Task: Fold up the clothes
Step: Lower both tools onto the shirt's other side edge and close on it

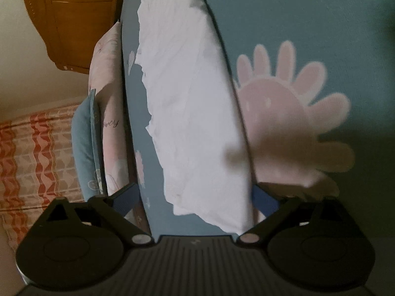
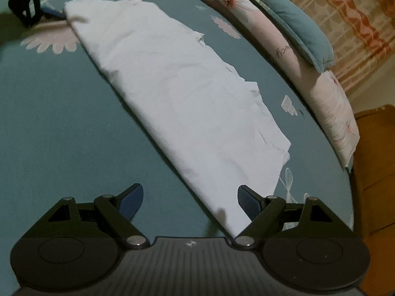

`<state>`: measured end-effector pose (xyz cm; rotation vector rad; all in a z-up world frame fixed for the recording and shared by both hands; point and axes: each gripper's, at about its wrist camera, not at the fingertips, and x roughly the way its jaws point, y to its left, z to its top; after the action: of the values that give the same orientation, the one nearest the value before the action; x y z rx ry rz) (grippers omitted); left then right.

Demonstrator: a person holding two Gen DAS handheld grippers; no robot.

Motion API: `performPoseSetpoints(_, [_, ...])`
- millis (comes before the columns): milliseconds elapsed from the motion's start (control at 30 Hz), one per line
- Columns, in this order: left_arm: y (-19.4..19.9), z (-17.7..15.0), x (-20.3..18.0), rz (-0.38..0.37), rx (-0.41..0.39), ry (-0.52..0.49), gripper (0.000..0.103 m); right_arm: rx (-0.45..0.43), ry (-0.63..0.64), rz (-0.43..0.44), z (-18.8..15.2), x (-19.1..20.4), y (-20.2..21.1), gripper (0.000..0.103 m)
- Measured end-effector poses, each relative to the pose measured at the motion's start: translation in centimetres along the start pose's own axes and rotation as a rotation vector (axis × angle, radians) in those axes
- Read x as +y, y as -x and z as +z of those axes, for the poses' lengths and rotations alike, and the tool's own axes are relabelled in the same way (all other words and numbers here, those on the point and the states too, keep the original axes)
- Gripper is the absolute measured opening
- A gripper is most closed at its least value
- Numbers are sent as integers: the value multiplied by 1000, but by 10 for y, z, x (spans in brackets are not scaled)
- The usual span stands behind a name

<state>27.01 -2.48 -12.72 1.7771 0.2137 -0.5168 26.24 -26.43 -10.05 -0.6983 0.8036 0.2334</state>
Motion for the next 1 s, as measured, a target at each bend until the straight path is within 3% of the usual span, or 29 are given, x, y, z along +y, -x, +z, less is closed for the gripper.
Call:
performPoseSetpoints(133, [-11,7,6,-30,7,-67,101,-5,-31,22,6,-6,-3,87])
performPoseSetpoints(233, [-12,3,2,23,1,-160,101,-5,-27,18,4,-7,1,87])
performPoseSetpoints(400, [-9,-4,-21,34,-27,-316,98,15,-57,63,-8,-12,8,87])
performPoseSetpoints(567, [-18,0,-18,104,-23,-341,99,9,-89,60,-9,-16,7,87])
performPoseSetpoints(633, [-17,1,-21,111,-2,-357,97,-1,-62,40,-8,-15,9,87])
performPoseSetpoints(733, [0,0,-34,11,-5,-433,92,-6,59,-7,-13,-6,12,87])
performPoseSetpoints(867, [-8,-1,-34,14,4,-429,91,-2,160,45,-19,3,10,86])
performPoseSetpoints(933, [-17,2,-28,6,4,-409,86,-20,191,52,-16,8,7,86])
performPoseSetpoints(1000, [-25,5,-23,4,-3,-393,66,-40,217,52,-11,8,5,86])
